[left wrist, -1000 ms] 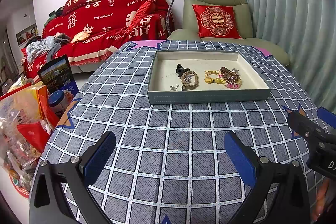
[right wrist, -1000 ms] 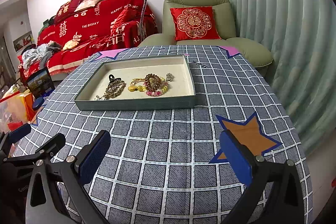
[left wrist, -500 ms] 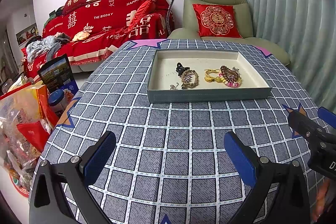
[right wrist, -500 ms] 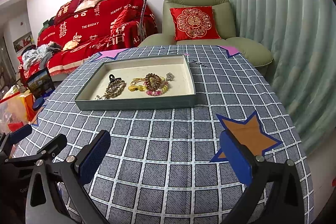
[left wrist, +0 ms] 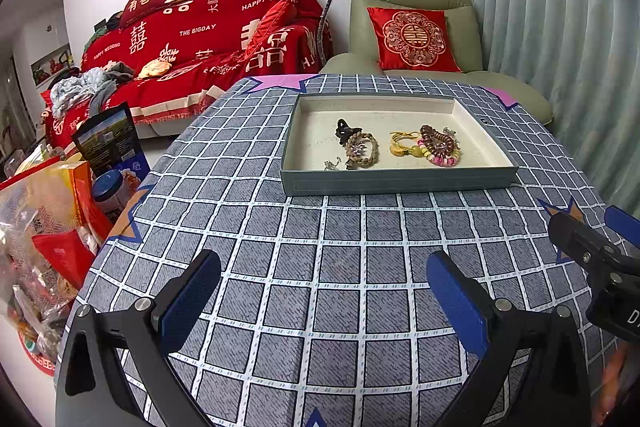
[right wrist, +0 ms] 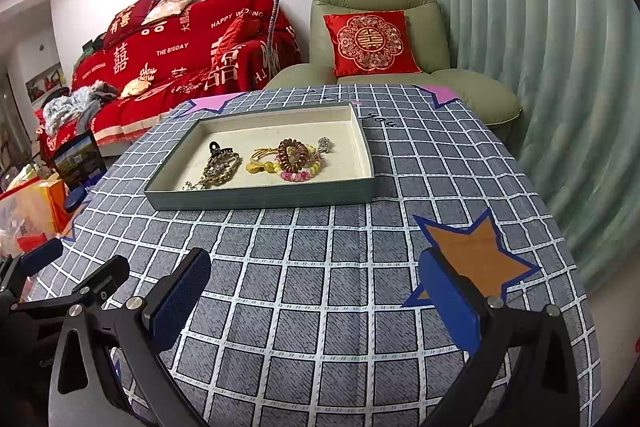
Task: Organize jewelry
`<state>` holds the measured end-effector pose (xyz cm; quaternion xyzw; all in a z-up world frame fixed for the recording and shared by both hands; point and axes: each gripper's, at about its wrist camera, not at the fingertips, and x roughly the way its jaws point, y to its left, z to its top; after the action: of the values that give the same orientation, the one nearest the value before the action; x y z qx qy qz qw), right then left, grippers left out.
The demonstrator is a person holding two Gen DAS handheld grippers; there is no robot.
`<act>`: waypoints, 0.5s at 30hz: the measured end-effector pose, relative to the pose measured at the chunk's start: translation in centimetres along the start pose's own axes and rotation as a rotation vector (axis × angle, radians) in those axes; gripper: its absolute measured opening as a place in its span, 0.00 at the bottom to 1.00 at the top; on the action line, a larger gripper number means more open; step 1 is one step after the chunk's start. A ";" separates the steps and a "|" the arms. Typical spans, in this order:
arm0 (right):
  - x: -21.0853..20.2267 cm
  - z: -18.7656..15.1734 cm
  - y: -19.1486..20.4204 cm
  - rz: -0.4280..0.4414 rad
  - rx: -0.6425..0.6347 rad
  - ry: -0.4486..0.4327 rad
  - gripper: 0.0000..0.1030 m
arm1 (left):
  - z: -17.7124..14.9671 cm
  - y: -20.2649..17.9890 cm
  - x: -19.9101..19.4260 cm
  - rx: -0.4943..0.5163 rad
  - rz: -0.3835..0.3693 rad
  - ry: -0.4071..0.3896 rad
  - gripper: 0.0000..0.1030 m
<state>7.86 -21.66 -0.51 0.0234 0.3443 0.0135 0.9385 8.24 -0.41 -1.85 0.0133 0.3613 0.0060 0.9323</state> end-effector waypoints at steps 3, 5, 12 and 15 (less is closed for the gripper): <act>-0.1 -0.1 0.1 0.001 0.002 0.000 1.00 | 0.0 0.0 -0.1 0.000 0.000 0.000 1.00; -0.1 -0.1 0.1 0.000 0.002 -0.001 1.00 | 0.0 0.0 0.0 0.000 0.000 0.002 1.00; -0.1 -0.1 0.0 0.001 0.003 -0.001 1.00 | -0.1 0.0 -0.1 0.001 0.000 0.002 1.00; 0.0 -0.1 0.0 0.001 0.003 0.000 1.00 | -0.1 0.0 -0.1 0.000 -0.001 0.003 1.00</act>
<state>7.77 -21.63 -0.54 0.0251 0.3446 0.0134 0.9383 8.14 -0.42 -1.84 0.0130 0.3629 0.0057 0.9317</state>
